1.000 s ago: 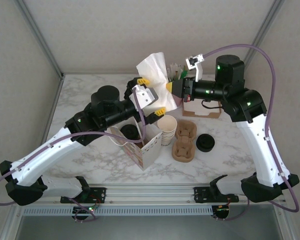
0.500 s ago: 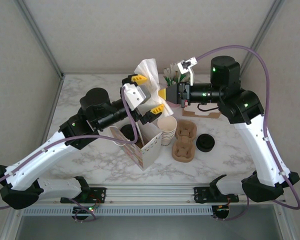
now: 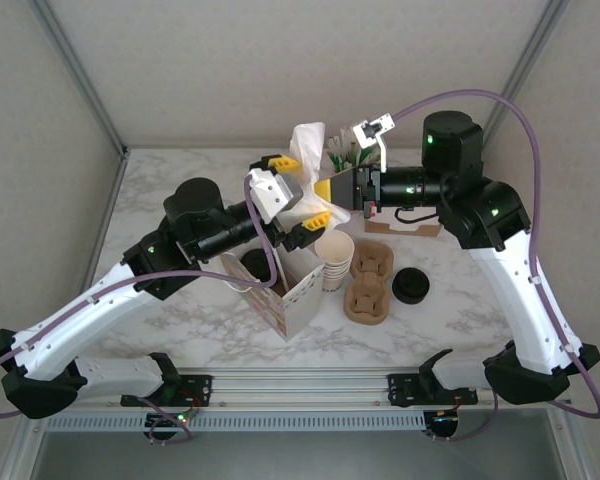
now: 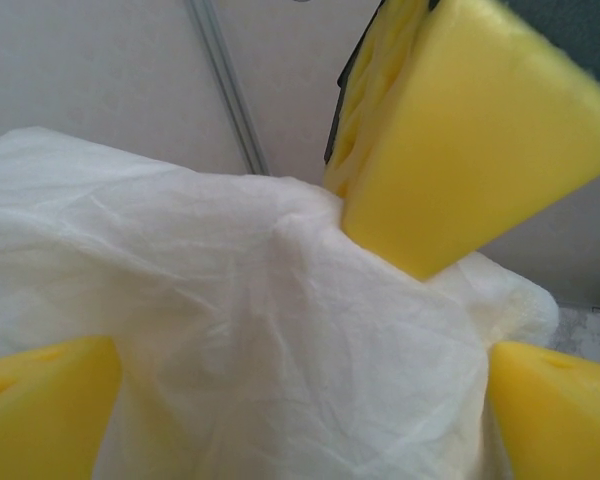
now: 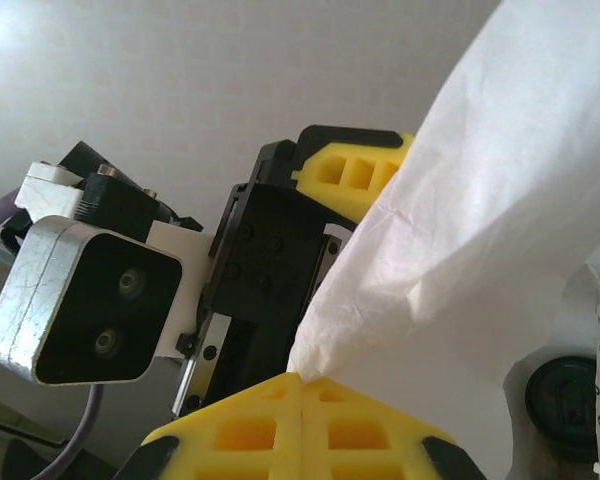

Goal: Pack the takeout coffee

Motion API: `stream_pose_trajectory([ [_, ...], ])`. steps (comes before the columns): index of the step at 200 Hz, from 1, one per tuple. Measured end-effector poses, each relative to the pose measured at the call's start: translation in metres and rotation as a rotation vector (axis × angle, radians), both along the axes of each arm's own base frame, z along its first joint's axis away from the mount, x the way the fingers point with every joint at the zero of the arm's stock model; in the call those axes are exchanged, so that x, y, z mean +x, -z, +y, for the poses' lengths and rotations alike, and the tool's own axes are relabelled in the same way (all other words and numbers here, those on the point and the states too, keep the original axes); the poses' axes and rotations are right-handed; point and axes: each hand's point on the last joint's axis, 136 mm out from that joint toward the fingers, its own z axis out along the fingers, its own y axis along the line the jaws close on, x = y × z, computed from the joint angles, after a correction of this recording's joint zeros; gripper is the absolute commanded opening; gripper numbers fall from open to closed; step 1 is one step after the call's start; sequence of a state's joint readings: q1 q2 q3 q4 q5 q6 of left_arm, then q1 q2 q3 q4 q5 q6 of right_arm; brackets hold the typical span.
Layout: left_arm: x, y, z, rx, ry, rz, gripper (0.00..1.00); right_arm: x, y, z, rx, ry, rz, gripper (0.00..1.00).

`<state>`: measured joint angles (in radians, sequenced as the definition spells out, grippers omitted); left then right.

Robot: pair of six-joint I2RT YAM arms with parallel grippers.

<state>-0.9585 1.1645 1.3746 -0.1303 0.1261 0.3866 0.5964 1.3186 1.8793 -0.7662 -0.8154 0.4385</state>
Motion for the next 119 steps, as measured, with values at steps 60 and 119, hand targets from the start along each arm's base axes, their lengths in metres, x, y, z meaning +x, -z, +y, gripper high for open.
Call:
stream_pose_trajectory([
  [60, -0.001, 0.0, -0.001, 0.004, 0.005, -0.003, 0.52, 0.001, 0.0, 0.0, -0.003, 0.007, -0.011, 0.0],
  [119, -0.003, 0.012, -0.007, 0.057, 0.037, -0.001, 0.05, 0.009, 0.003, -0.002, -0.023, 0.052, -0.031, 0.09],
])
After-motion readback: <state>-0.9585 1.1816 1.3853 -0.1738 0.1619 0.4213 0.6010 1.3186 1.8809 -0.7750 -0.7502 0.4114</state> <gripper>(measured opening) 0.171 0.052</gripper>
